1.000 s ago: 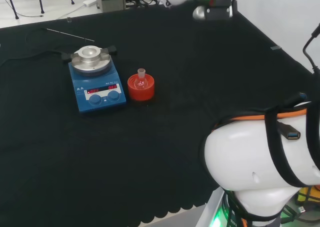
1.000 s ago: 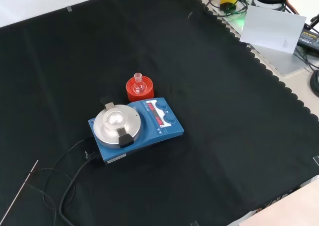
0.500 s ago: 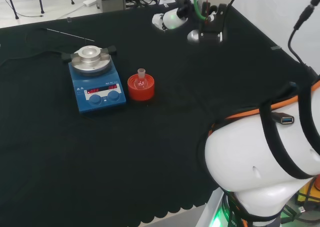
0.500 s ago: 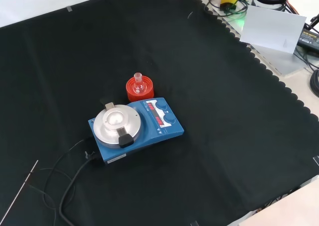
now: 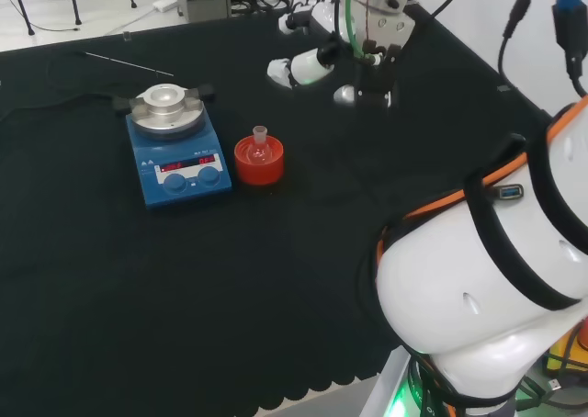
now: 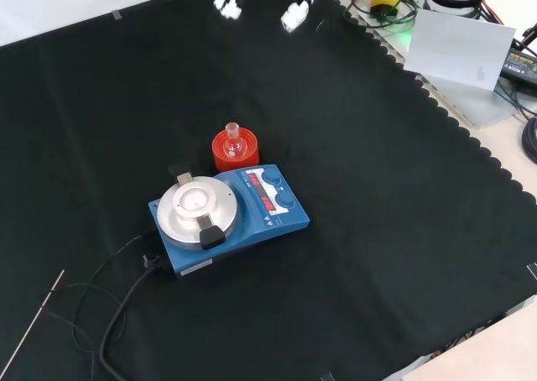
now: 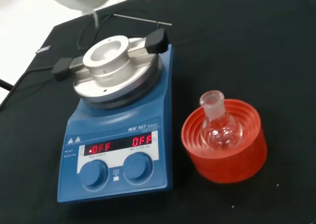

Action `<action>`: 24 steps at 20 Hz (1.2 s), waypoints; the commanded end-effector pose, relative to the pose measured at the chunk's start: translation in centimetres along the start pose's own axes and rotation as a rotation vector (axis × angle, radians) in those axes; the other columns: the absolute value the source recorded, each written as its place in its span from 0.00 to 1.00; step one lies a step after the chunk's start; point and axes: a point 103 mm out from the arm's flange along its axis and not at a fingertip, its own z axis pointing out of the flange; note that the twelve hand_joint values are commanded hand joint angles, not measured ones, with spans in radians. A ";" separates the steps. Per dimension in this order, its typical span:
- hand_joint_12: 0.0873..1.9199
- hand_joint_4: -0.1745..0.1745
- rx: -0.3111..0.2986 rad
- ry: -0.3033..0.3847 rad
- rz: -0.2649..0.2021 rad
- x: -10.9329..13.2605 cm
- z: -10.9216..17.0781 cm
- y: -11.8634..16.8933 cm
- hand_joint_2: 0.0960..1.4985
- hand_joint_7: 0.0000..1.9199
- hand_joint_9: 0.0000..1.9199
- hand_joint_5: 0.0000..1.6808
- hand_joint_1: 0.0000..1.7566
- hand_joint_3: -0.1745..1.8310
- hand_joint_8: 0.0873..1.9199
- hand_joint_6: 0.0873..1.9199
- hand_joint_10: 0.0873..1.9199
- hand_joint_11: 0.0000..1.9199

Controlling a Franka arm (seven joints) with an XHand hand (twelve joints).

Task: Pick up the round-bottom flask.

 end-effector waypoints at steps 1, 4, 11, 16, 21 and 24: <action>0.60 0.47 -0.012 0.085 -0.027 -1.6 2.7 2.4 0.39 0.06 0.13 0.30 0.47 0.37 0.26 0.00 0.35 0.00; 0.59 0.48 0.001 0.108 -0.037 -2.4 3.7 3.4 0.38 0.06 0.12 0.30 0.47 0.37 0.25 0.00 0.35 0.00; 0.56 0.50 0.028 0.136 -0.054 -3.7 5.9 5.1 0.37 0.05 0.10 0.29 0.48 0.38 0.24 0.00 0.33 0.00; 0.53 0.51 0.017 0.131 -0.041 -4.1 7.7 5.9 0.37 0.04 0.09 0.28 0.49 0.38 0.23 0.00 0.33 0.00; 0.53 0.52 0.022 0.175 -0.064 -4.5 9.0 6.6 0.37 0.04 0.09 0.29 0.50 0.38 0.23 0.00 0.33 0.00; 0.53 0.52 0.020 0.185 -0.071 -4.5 9.1 6.6 0.37 0.04 0.10 0.29 0.50 0.38 0.23 0.00 0.33 0.00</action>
